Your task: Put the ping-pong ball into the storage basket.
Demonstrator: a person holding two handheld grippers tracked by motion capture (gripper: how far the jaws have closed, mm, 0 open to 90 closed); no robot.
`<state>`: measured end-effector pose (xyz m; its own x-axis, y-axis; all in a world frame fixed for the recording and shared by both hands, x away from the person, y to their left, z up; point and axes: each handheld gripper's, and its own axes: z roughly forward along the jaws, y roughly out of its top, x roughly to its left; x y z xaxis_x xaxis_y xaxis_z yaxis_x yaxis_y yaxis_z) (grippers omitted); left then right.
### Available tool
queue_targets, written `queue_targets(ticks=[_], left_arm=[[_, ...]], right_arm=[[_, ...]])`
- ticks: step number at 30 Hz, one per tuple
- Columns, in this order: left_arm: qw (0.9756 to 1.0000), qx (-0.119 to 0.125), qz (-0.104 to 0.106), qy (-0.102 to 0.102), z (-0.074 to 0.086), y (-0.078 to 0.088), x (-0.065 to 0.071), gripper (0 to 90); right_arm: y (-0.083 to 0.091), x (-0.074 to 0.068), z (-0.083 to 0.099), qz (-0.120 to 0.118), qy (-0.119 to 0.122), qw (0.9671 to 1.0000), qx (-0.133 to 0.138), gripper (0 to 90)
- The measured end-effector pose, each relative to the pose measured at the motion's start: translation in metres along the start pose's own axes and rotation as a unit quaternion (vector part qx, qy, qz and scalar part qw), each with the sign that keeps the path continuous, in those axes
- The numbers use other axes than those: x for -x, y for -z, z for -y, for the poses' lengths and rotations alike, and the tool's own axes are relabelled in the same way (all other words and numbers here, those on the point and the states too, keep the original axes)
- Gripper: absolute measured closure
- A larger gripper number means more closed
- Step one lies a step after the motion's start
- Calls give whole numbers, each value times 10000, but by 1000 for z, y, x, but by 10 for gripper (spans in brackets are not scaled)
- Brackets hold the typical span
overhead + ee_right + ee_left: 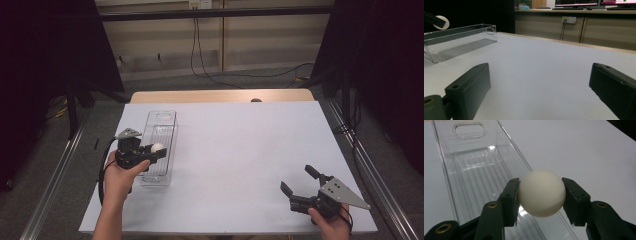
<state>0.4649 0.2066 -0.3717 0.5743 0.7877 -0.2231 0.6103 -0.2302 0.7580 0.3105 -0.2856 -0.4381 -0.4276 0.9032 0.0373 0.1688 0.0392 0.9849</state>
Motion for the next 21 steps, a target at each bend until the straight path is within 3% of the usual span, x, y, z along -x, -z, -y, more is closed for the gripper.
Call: queue_targets(ticks=[21], left_arm=[[9999, -32, -125, 6, 3, -3, -5, 512]], right_arm=[[0, 0, 0, -11, -16, 10000, -1, 32]])
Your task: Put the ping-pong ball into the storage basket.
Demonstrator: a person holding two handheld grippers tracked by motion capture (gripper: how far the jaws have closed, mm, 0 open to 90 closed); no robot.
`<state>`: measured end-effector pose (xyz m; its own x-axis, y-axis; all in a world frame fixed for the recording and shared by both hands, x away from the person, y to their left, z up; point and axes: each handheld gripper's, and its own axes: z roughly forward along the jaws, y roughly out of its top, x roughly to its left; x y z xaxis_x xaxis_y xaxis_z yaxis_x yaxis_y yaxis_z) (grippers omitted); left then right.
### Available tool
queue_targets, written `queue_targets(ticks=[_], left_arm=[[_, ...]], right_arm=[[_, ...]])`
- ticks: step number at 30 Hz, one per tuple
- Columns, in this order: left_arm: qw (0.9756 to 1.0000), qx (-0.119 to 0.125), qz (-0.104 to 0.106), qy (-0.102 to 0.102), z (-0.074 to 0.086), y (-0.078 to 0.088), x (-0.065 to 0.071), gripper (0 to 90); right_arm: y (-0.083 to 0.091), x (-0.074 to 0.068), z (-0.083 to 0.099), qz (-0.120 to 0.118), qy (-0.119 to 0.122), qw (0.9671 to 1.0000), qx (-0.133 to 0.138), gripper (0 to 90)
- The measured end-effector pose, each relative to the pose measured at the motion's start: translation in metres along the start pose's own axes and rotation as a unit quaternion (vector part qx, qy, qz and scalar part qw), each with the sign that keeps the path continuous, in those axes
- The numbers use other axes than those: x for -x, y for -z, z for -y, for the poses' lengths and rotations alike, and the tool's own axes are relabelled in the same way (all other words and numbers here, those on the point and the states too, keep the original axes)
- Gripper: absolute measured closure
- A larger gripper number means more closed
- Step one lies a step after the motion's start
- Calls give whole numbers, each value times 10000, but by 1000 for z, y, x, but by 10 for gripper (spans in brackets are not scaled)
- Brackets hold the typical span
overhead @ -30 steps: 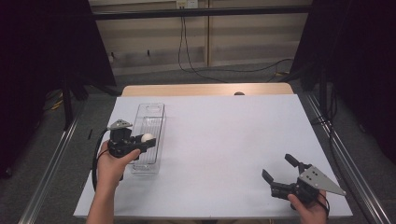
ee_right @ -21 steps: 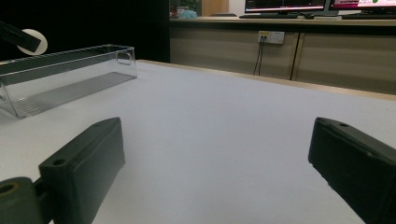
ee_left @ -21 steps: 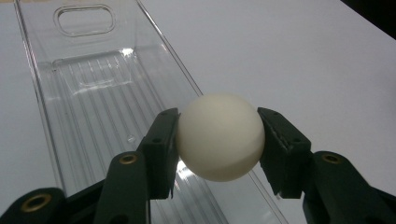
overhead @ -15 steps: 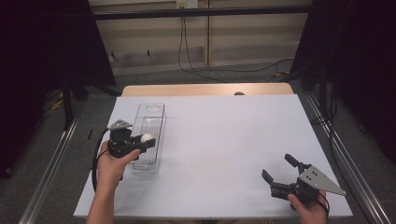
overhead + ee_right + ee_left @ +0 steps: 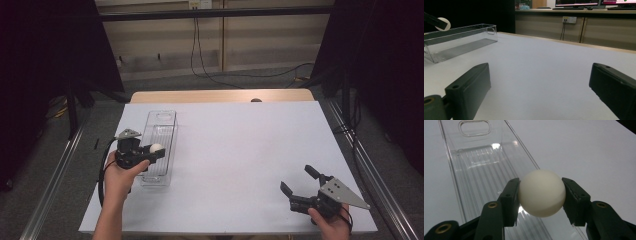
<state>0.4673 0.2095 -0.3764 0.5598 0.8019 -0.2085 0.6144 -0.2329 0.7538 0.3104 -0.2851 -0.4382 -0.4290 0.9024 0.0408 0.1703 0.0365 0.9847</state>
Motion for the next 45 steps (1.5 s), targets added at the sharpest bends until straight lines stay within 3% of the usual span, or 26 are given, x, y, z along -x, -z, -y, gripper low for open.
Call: queue_targets(ticks=[19, 25, 26, 45], left_arm=[[9998, 27, -165, 97, 2, -2, -2, 511], [9998, 15, -200, 66, 3, -3, -3, 511], [9997, -39, -223, -12, 3, -2, -4, 512], [9995, -15, -290, 105, 8, -9, -8, 511]], right_arm=[[0, 0, 0, -13, -11, 10000, -10, 32], [0, 0, 0, -5, -11, 10000, 0, 32], [0, 0, 0, -1, 0, 10000, -1, 32], [0, -1, 0, -5, -38, 10000, -10, 32]])
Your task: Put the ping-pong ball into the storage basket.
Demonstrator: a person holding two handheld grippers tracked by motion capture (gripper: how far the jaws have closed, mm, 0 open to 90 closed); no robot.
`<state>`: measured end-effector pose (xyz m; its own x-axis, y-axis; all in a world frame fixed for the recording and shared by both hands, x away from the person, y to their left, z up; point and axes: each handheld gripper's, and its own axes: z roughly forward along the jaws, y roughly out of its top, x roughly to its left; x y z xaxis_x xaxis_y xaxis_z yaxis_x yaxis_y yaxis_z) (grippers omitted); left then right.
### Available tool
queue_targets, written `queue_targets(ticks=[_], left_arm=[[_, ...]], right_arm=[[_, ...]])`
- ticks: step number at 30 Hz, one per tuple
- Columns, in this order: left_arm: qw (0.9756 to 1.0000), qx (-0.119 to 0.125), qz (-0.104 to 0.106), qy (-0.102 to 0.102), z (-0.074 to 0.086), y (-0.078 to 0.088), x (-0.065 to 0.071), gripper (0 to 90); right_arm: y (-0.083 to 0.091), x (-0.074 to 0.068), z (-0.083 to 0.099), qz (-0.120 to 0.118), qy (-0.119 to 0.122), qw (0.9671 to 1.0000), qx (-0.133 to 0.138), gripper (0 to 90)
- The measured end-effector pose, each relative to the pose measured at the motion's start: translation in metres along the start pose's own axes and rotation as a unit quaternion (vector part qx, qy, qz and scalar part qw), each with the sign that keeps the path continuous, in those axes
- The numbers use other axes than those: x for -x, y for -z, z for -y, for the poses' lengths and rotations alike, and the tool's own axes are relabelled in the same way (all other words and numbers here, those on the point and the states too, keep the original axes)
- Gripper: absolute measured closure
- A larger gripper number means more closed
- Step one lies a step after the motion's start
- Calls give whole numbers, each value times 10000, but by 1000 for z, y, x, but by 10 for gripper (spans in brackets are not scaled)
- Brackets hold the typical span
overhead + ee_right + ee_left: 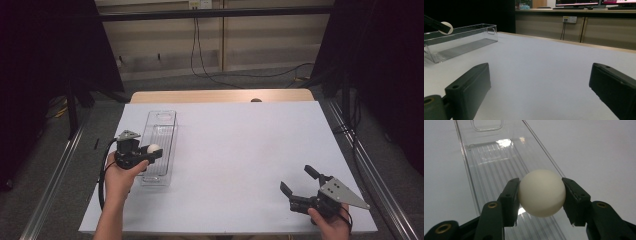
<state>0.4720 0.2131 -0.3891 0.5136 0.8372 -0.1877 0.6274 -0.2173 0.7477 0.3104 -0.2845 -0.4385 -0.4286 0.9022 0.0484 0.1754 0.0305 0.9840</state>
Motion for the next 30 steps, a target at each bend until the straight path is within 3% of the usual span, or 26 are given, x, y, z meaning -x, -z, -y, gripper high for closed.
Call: queue_targets(ticks=[30], left_arm=[[10000, 16, -48, -26, 2, -3, -1, 511]], right_arm=[[0, 0, 0, -6, 9, 10000, 10, 32]])
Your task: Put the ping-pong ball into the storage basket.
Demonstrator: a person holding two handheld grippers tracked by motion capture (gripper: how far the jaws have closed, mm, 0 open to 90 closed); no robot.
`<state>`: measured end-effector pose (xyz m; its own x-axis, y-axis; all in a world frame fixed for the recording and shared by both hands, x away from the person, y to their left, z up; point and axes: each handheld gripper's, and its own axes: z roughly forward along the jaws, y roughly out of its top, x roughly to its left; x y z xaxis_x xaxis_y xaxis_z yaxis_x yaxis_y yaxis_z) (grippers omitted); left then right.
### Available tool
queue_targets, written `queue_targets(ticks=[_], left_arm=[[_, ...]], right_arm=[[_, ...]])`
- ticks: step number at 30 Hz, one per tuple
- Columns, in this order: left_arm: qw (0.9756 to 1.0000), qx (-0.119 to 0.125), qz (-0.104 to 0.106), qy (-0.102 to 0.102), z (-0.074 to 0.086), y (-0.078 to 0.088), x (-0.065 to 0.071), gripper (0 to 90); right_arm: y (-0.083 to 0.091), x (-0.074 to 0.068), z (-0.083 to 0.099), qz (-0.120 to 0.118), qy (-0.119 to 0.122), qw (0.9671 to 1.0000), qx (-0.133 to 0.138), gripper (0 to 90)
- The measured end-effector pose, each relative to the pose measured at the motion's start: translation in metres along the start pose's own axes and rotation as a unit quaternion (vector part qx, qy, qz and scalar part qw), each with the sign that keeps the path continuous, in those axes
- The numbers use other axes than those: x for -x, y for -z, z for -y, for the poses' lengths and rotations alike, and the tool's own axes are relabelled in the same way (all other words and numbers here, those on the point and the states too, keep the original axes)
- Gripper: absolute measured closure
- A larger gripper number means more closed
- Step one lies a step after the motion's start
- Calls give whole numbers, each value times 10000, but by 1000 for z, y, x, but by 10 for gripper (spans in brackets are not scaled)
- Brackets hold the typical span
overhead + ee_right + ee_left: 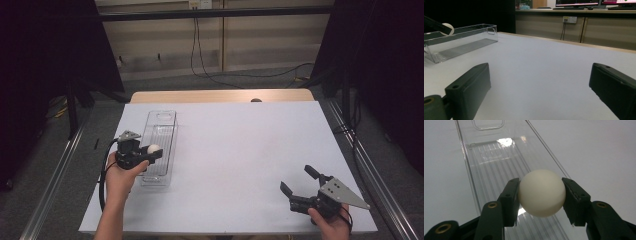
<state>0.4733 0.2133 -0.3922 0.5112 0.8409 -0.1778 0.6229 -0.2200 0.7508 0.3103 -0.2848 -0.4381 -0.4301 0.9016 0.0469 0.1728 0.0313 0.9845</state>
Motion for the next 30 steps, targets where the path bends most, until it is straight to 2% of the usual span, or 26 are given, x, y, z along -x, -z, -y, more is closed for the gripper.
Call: queue_targets(ticks=[8, 10, 14, 16, 18, 20, 25, 26, 30], left_arm=[[10000, -4, 5, 25, 1, -1, 0, 511], [10000, -64, 2, -48, 1, 0, -1, 511], [9999, -67, -38, -70, 1, -1, -1, 510], [10000, -41, -42, -6, 1, -2, 0, 510], [9999, -85, -41, -65, 1, -2, -1, 511], [10000, -49, -56, -8, 2, -3, 0, 510], [10000, -49, -52, -29, 2, -3, -1, 511], [9999, -104, -65, -103, 2, -3, -3, 510], [10000, -49, -69, -39, 3, -4, -2, 511]], right_arm=[[0, 0, 0, -7, 8, 10000, -4, 32], [0, 0, 0, -2, 12, 10000, 0, 32], [0, 0, 0, -6, 11, 10000, -1, 32], [0, 0, 0, 7, 10, 10000, 10, 32], [0, 0, 0, 10, 11, 10000, 14, 32], [0, 0, 0, -6, 10, 10000, -4, 32], [0, 0, 0, 4, 7, 10000, 5, 32], [0, 0, 0, 5, 11, 10000, 15, 32], [0, 0, 0, -6, 13, 10000, -5, 32]])
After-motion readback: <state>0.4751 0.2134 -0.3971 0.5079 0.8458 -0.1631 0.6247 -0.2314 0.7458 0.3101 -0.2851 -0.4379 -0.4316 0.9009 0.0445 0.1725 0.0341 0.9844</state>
